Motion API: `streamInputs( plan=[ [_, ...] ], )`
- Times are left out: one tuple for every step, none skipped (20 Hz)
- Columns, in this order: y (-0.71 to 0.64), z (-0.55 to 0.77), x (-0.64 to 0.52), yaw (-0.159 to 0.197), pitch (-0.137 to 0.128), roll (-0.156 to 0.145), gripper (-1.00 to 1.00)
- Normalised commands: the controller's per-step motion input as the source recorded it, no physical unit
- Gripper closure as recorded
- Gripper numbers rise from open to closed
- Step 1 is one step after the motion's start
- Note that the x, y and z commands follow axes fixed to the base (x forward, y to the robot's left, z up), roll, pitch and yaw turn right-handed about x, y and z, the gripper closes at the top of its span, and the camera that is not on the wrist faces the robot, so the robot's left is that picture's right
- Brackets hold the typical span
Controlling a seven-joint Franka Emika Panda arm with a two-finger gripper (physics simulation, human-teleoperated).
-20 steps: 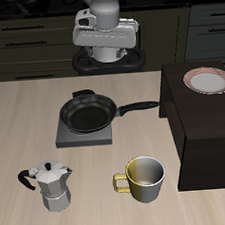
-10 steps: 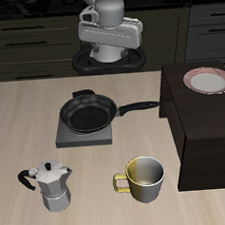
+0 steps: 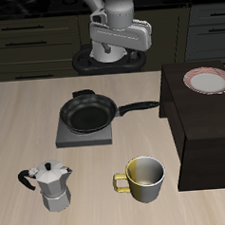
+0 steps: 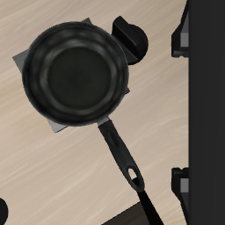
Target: Place the frying pan on the top layer of the shelf
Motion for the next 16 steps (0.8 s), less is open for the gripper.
streamInputs(
  plan=[
    [0.16,0.05,0.02,-0.145,-0.031,-0.03,-1.0],
    [0.13,-0.07,0.11,-0.182,0.073,0.051,-1.0],
    [0.13,-0.01,0.03,-0.191,0.059,0.002,-1.0],
    [0.0,0.13,0.01,-0.101,-0.084,-0.103,-1.0],
    [0.1,0.04,0.04,-0.108,-0.118,-0.134,-1.0],
    [0.16,-0.27,0.21,-0.261,0.198,0.073,-1.0],
    [0.14,-0.01,0.09,-0.171,-0.075,-0.087,-1.0],
    [0.04,-0.04,0.09,-0.011,-0.01,-0.021,-1.0],
    [-0.04,-0.18,0.17,-0.217,0.087,-0.062,-1.0],
    [0.05,-0.12,0.14,-0.182,0.065,-0.033,-1.0],
    [0.04,-0.1,0.07,-0.208,0.04,0.022,-1.0],
    [-0.09,0.0,0.07,-0.219,-0.037,-0.173,-1.0],
    [0.04,-0.06,0.08,-0.151,0.002,-0.003,-1.0],
    [-0.01,-0.1,0.08,-0.193,0.035,-0.049,-1.0],
    [-0.03,0.0,0.04,0.0,0.0,0.0,-1.0],
    [0.21,-0.19,0.04,-0.27,0.095,0.043,-1.0]
  ],
)
